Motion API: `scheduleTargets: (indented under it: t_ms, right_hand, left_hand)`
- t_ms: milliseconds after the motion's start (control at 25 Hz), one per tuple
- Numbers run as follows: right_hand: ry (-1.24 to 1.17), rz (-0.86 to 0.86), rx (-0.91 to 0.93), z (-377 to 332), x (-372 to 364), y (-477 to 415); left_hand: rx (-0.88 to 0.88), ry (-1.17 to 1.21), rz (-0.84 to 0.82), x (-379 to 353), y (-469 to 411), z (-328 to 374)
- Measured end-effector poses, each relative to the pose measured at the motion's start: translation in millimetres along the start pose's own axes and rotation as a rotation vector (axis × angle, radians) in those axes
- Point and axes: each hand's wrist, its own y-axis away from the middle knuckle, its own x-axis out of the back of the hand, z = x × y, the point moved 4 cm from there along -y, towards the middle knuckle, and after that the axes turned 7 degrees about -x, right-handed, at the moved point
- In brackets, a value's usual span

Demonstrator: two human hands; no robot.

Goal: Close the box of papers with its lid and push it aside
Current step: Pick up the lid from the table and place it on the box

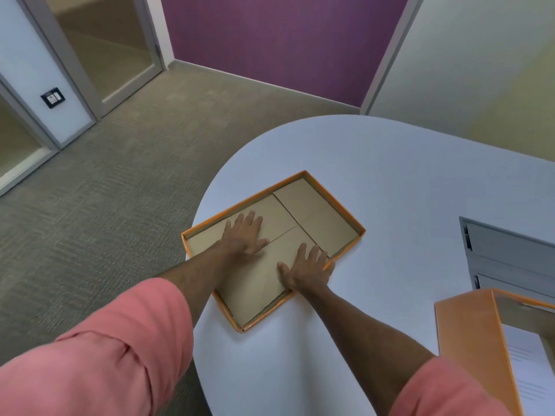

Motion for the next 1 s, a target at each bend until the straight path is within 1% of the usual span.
scheduleTargets:
  t_ms: [120,320,400,520,600,720,800,880,1000]
  right_hand:
    - [0.050,0.018,0.043,8.2,-8.9,-6.7]
    - [0.132,0.014,0.137,29.0,1.4,-28.8]
    - [0.179,0.006,0.176,38.3,9.9,-38.8]
    - [0.211,-0.010,0.205,46.1,19.3,-45.4]
    - [0.114,0.055,0.195,48.9,23.9,-43.8]
    - [-0.047,0.229,0.095,58.0,28.5,-36.4]
    - [-0.132,0.281,-0.014,62.5,28.8,-30.0]
    - [-0.217,0.268,-0.142,63.4,24.9,-23.7]
    - [-0.367,0.168,-0.277,64.1,15.5,-22.9]
  left_hand:
    - [0.011,-0.021,-0.049,-20.1,-1.6,-3.6]
    - [0.057,-0.035,0.010,-35.8,6.0,13.9]
    - [0.063,-0.099,0.026,-40.5,8.9,24.7]
    - [0.016,-0.213,0.137,-30.4,6.8,33.0]
    - [-0.020,-0.173,0.228,-15.1,-0.4,26.8]
    - [0.009,-0.054,0.234,2.9,-11.7,8.9]
    - [0.085,0.046,0.203,7.3,-17.1,-4.1]
    - [0.163,0.169,0.173,5.9,-20.9,-11.9]
    - [0.209,0.277,0.173,2.9,-24.6,-11.9]
